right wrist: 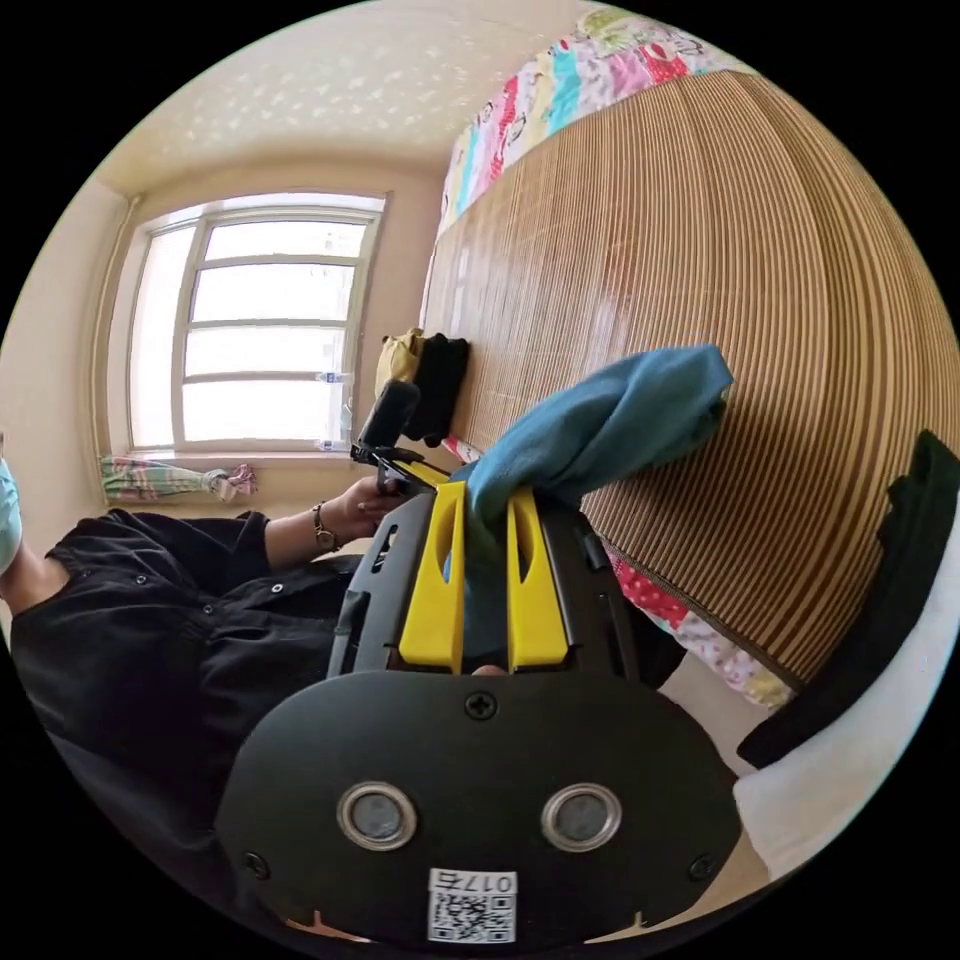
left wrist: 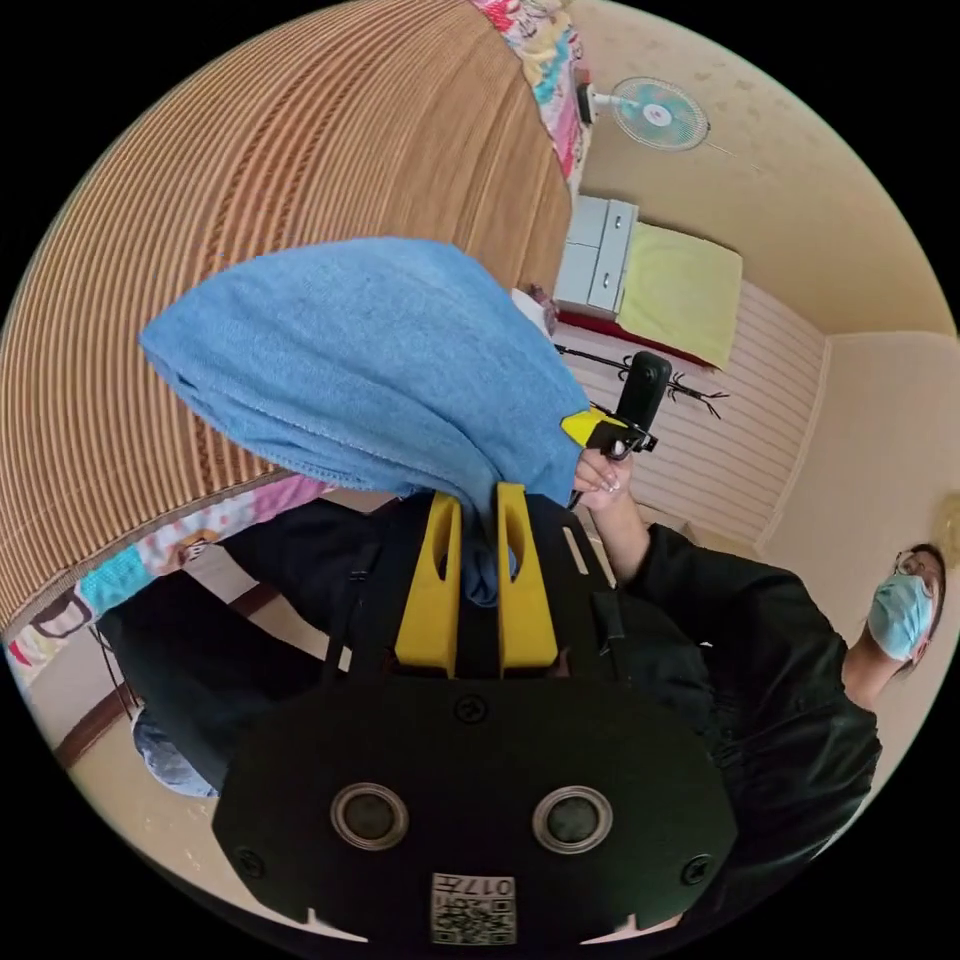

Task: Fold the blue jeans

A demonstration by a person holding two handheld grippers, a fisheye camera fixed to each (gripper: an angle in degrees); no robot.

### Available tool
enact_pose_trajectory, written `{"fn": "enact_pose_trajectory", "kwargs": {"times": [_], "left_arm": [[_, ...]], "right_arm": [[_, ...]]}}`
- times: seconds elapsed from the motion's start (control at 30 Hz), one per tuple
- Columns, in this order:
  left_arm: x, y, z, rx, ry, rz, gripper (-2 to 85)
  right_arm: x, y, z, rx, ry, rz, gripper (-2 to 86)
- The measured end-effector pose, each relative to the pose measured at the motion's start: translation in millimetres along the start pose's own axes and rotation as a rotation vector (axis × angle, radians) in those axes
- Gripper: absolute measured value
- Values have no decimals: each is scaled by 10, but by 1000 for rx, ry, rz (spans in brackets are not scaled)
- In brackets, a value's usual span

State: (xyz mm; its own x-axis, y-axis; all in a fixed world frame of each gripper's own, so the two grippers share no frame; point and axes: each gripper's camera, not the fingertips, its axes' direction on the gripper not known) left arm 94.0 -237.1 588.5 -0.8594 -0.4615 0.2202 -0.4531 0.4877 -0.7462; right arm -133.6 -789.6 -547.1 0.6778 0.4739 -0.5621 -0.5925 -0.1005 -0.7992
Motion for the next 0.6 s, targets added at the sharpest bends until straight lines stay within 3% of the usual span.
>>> {"fn": "enact_pose_trajectory", "kwargs": {"times": [0.17,0.3,0.4,0.5,0.57,0.6], "left_arm": [[1070,-358,460,-50,38,163,59],[2092,-924,1419,-166,60,337,59],[2695,-1369,2325,-272,-38,441,65],[2524,-1732,3266,-461,-142,386,75],[2114,-1810,3658,-582,-216,335,67],[1787,-1788,3744,-612,-320,302,60]], "right_arm": [[-633,693,-1251,159,118,-116,61],[-990,1343,-2080,310,258,-167,63],[-1089,1840,-2607,399,418,-100,67],[-753,2176,-2844,413,660,229,76],[-280,2308,-2827,295,828,596,84],[-180,2328,-2803,265,857,671,85]]}}
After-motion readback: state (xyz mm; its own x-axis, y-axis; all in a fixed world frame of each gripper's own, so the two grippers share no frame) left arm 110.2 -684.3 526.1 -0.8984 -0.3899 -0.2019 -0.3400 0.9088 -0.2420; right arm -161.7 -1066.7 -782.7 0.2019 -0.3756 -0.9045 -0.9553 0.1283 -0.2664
